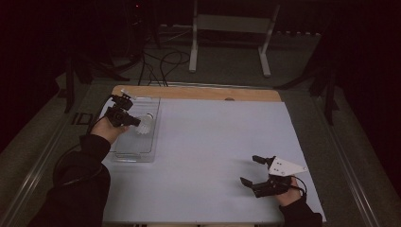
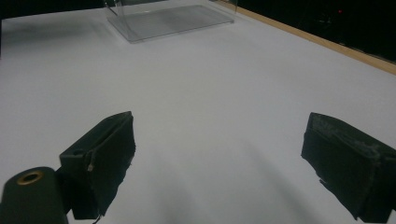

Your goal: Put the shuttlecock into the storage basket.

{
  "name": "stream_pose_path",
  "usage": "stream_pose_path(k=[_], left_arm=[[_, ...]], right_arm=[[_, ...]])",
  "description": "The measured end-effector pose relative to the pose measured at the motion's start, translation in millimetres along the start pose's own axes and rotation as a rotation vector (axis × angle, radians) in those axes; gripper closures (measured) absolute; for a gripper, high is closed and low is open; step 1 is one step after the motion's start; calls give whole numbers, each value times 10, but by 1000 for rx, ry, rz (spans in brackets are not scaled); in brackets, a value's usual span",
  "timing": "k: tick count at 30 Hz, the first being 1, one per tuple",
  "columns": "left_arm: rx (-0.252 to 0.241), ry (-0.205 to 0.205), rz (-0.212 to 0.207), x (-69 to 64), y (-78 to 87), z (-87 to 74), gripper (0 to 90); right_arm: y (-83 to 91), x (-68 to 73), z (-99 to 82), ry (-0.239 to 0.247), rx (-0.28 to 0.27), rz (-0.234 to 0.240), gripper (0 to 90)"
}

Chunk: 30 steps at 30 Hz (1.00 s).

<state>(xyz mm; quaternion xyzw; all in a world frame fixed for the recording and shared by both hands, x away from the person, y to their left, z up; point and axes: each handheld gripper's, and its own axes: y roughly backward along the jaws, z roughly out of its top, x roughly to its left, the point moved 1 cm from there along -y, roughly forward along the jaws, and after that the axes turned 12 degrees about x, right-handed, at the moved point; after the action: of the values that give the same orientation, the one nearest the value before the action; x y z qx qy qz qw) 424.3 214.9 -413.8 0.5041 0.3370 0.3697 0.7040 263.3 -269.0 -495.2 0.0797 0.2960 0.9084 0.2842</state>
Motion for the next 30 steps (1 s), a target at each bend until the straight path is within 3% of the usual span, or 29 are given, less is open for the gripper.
stream_pose_path(k=[11,30], left_arm=[[46,-20,12,-26,-124,5,900],[102,-37,-23,-7,-349,-12,893]], right_arm=[[-10,2,3,4,9,1,95],[-2,1,3,3,9,-2,95]])
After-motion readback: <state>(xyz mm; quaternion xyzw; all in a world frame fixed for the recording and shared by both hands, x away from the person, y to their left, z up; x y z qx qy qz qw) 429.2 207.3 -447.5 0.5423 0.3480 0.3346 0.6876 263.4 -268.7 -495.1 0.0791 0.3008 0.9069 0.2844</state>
